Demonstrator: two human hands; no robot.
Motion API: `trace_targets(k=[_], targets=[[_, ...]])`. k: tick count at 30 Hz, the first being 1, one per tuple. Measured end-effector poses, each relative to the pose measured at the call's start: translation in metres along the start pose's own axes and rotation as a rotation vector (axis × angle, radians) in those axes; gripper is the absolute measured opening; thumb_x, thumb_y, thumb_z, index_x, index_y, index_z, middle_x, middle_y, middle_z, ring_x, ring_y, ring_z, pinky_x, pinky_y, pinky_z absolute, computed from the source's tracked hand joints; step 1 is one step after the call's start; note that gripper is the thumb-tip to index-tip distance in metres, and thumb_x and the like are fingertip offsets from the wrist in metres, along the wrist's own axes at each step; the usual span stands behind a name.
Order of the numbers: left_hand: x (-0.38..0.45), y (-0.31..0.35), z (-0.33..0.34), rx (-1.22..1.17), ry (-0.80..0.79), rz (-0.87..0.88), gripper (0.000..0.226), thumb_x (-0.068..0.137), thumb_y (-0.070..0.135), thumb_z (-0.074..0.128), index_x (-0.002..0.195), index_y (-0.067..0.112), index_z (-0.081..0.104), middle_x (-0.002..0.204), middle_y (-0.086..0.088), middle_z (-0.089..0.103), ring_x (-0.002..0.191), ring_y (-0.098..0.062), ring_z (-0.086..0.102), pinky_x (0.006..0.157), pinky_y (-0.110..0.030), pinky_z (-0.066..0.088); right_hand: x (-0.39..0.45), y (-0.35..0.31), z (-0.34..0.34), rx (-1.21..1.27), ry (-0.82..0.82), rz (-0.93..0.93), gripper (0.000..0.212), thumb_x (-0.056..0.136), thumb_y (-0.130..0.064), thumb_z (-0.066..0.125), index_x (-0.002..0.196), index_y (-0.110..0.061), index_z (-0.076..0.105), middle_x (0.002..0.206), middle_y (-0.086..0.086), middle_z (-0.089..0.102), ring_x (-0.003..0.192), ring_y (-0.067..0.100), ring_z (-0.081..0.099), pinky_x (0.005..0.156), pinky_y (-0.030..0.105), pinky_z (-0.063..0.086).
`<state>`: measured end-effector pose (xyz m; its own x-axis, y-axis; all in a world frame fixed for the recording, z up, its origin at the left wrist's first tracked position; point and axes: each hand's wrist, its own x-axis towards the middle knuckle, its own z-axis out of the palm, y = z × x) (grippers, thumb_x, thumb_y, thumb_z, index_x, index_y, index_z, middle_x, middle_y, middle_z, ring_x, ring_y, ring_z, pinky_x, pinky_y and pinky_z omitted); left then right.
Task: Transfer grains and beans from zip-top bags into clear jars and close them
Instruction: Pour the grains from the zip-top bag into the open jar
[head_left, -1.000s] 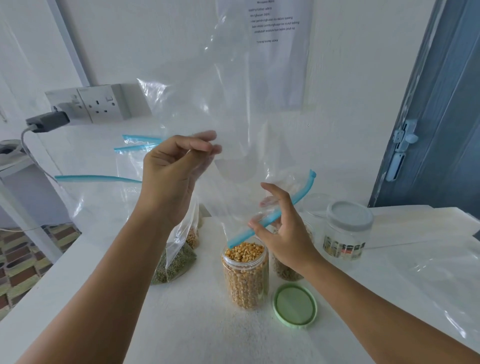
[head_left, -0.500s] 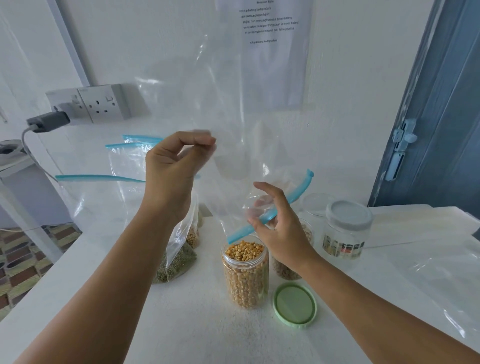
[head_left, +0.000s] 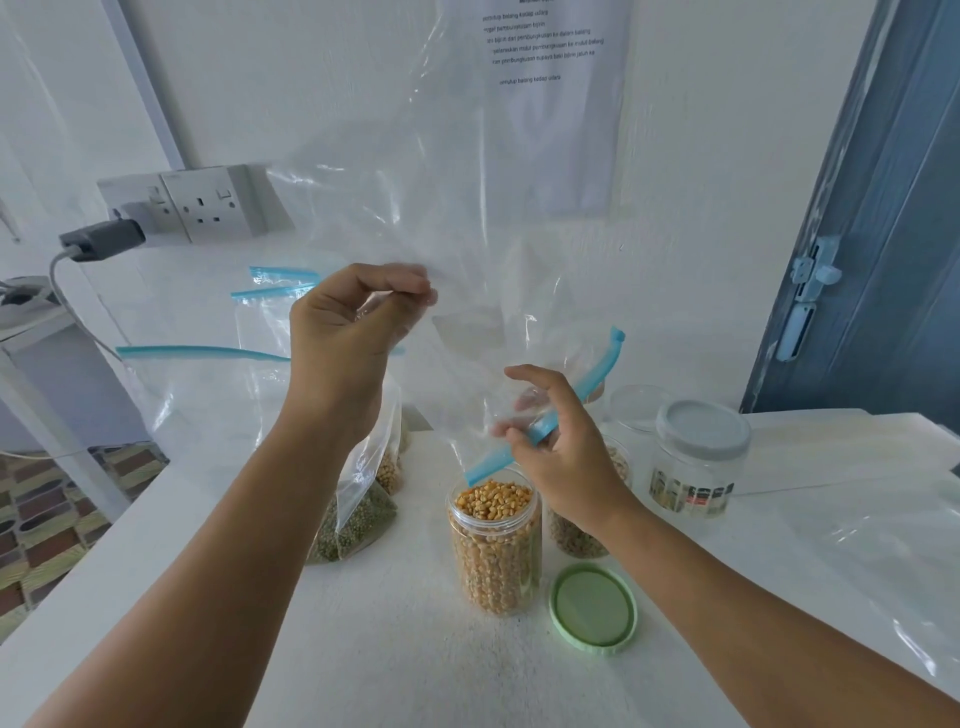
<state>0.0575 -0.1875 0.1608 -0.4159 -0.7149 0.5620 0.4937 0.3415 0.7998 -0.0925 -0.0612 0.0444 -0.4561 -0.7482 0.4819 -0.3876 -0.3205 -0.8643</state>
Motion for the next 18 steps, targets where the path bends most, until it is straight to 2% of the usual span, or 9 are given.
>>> trace_targets(k=[3, 6, 11, 14, 16, 18], targets=[[0.001, 0.001, 0.000, -0.014, 0.012, -0.008, 0.045, 0.089, -0.018, 0.067, 0.072, 0.022, 0.080, 0.094, -0.001, 0.077, 0.097, -0.018, 0.073, 0.100, -0.038, 0.057, 0.000, 0.001, 0.001, -0.010, -0.007, 0.023, 0.059, 0.095, -0.001, 0.069, 0.137, -0.039, 0.053, 0.115, 0.000, 0.055, 0.104, 0.018, 0.074, 0.086, 0.033, 0.063], [0.000, 0.000, -0.001, -0.013, 0.022, -0.016, 0.045, 0.088, -0.017, 0.069, 0.071, 0.023, 0.080, 0.094, -0.001, 0.078, 0.099, -0.019, 0.073, 0.100, -0.038, 0.057, 0.001, 0.003, 0.000, -0.078, 0.031, 0.035, 0.058, 0.090, -0.014, 0.079, 0.137, -0.041, 0.057, 0.112, -0.008, 0.058, 0.100, 0.015, 0.070, 0.081, 0.030, 0.064], [0.001, -0.004, -0.008, -0.024, 0.078, -0.044, 0.043, 0.089, -0.016, 0.068, 0.072, 0.021, 0.080, 0.095, -0.002, 0.078, 0.098, -0.017, 0.073, 0.104, -0.042, 0.056, 0.000, -0.002, -0.002, -0.029, 0.037, 0.051, 0.046, 0.098, -0.018, 0.072, 0.136, -0.041, 0.061, 0.122, -0.011, 0.061, 0.111, 0.002, 0.064, 0.087, 0.017, 0.055], [-0.001, -0.007, -0.012, -0.049, 0.126, -0.071, 0.036, 0.091, -0.014, 0.068, 0.078, 0.017, 0.079, 0.093, -0.002, 0.077, 0.096, -0.017, 0.074, 0.102, -0.040, 0.057, 0.002, -0.006, 0.001, 0.146, 0.079, 0.136, 0.039, 0.102, -0.014, 0.064, 0.125, -0.045, 0.070, 0.123, -0.011, 0.064, 0.113, 0.011, 0.069, 0.099, 0.025, 0.053], [-0.001, -0.009, -0.015, -0.065, 0.135, -0.088, 0.024, 0.092, -0.012, 0.068, 0.091, 0.011, 0.077, 0.092, -0.004, 0.074, 0.094, -0.021, 0.074, 0.100, -0.039, 0.058, 0.004, -0.011, 0.001, 0.275, 0.131, 0.173, 0.041, 0.104, -0.003, 0.056, 0.119, -0.037, 0.076, 0.122, -0.004, 0.064, 0.108, 0.021, 0.074, 0.103, 0.034, 0.054], [-0.002, -0.010, -0.017, -0.071, 0.115, -0.111, 0.020, 0.094, -0.009, 0.067, 0.104, 0.007, 0.076, 0.095, -0.007, 0.071, 0.097, -0.027, 0.074, 0.097, -0.037, 0.058, 0.005, -0.018, -0.002, 0.347, 0.189, 0.187, 0.044, 0.103, 0.005, 0.052, 0.112, -0.027, 0.080, 0.117, 0.001, 0.067, 0.101, 0.023, 0.075, 0.100, 0.035, 0.056]])
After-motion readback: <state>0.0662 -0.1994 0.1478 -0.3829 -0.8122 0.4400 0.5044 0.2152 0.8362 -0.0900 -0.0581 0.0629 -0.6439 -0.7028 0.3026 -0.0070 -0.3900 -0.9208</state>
